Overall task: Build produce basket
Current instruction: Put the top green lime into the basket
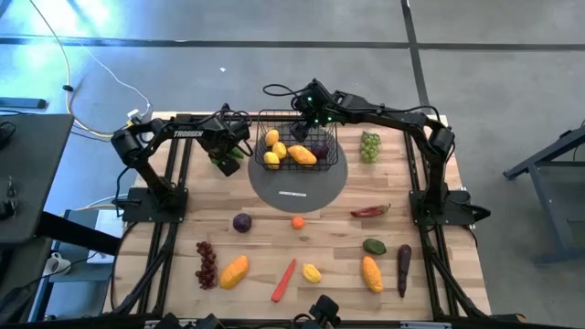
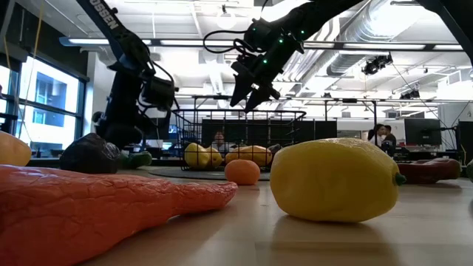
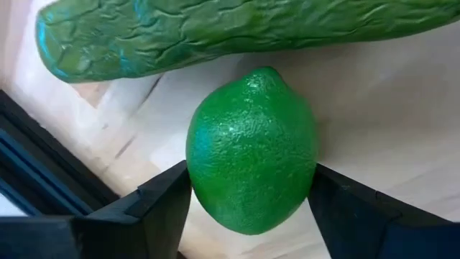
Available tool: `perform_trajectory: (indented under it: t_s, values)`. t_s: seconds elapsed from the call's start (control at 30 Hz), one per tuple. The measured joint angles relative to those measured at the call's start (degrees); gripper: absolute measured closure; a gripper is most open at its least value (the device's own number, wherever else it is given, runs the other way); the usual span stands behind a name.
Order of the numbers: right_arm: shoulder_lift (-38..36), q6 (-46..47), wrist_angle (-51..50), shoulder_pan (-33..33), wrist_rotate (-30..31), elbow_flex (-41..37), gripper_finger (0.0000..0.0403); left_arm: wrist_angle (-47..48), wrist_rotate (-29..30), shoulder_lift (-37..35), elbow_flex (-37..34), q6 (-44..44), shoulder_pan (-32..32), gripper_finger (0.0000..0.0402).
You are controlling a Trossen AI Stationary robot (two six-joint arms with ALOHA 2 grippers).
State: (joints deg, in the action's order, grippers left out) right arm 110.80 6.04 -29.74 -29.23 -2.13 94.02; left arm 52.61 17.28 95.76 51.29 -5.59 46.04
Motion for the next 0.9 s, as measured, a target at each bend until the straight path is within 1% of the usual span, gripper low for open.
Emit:
perform_trajectory:
  t_s: [0.2, 0.3, 0.43, 0.57, 0.67, 0.9]
  values:
    - [0.0, 0.0, 0.0, 0.0, 0.0, 0.0, 0.0092, 0.1, 0.2, 0.0, 0.0, 0.9, 0.0, 0.0216]
    - [-0.1, 0.1, -0.3, 0.0, 0.2, 0.0, 0.0092, 0.7, -0.2, -0.4, 0.0, 0.8, 0.0, 0.0233]
    - [-1.6, -0.1, -1.3, 0.0, 1.5, 0.0, 0.0092, 1.8, -2.2, -2.5, 0.2, -0.5, -0.1, 0.0233]
    - [-2.9, -0.5, -1.3, 0.0, 2.7, 0.1, 0.0092, 2.2, -3.3, -6.9, 1.2, -2.8, -0.5, 0.0233]
    - [-3.3, -0.7, -1.4, 0.0, 2.7, 0.1, 0.0092, 3.5, -3.4, -10.5, 2.8, -4.9, -1.1, 0.0233]
    - [-3.5, -0.4, -2.8, 0.0, 2.8, 0.1, 0.0092, 3.3, -4.2, -18.3, 8.1, -10.3, -3.3, 0.0233]
